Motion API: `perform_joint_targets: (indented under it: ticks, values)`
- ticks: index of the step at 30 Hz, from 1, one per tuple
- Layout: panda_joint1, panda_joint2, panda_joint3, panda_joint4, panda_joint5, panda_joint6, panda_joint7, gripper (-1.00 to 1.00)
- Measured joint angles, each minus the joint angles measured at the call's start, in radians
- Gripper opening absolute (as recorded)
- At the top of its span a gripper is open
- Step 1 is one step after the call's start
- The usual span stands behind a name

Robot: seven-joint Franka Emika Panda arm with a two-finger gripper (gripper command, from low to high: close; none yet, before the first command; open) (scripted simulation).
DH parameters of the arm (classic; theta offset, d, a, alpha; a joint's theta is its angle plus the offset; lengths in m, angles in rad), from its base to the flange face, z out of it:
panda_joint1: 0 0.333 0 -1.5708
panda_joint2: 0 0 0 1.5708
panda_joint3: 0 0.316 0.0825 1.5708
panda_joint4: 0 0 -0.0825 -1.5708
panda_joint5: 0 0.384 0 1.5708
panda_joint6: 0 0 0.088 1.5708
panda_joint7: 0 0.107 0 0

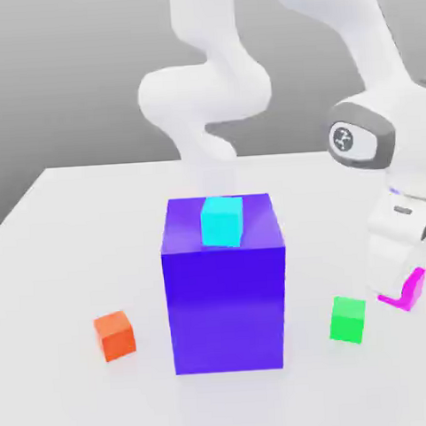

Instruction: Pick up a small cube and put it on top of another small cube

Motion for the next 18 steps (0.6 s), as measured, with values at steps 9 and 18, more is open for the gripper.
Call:
perform_joint_targets:
  ticks: [9,18]
  values:
    - [0.015,0.06,-0.069,-0.122,-0.071,0.192,0.036,-1.0]
    - [0.04,0.113,-0.105,-0.12,-0.14,0.238,0.086,1.0]
